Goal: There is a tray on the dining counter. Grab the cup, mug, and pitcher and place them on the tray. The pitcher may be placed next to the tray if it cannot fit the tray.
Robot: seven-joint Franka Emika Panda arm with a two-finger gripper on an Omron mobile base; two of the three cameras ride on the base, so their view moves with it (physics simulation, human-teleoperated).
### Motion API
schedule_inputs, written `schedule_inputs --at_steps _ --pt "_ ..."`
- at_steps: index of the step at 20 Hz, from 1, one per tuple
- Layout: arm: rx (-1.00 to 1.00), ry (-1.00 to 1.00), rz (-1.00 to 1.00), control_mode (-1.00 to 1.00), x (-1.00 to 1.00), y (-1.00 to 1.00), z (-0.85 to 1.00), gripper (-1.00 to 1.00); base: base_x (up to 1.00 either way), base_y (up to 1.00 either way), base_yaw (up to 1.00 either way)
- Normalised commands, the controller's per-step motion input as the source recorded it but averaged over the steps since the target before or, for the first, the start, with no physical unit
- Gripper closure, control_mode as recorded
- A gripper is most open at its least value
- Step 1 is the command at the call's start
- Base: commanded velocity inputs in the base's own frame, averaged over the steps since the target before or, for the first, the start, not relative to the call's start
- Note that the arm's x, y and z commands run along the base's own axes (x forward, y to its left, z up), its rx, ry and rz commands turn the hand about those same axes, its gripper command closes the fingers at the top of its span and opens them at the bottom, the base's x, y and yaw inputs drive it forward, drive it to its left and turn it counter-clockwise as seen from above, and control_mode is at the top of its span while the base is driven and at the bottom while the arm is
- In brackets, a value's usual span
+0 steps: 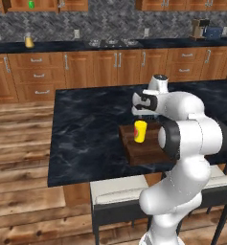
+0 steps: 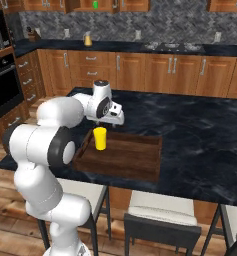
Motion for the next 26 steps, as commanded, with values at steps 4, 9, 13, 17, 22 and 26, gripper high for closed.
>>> schedule_inputs --at_steps 4,9,13,17,22,26 --pt "0.0 -0.05 0.0 -1.0 -0.51 0.0 0.9 -1.0 0.0 0.0 0.0" --pt "0.0 -0.02 0.0 -1.0 -0.71 0.02 0.82 -1.0 0.0 0.0 0.0" --pt "0.0 0.0 0.0 -1.0 -0.78 0.24 0.69 -1.0 0.0 0.0 0.0" --pt "0.0 0.0 0.0 -1.0 -0.71 0.38 0.62 -1.0 0.0 0.0 0.0" --pt "0.0 0.0 0.0 -1.0 -0.56 0.41 0.62 -1.0 0.0 0.0 0.0" --pt "0.0 0.0 0.0 -1.0 -0.6 0.26 0.46 -1.0 0.0 0.0 0.0"
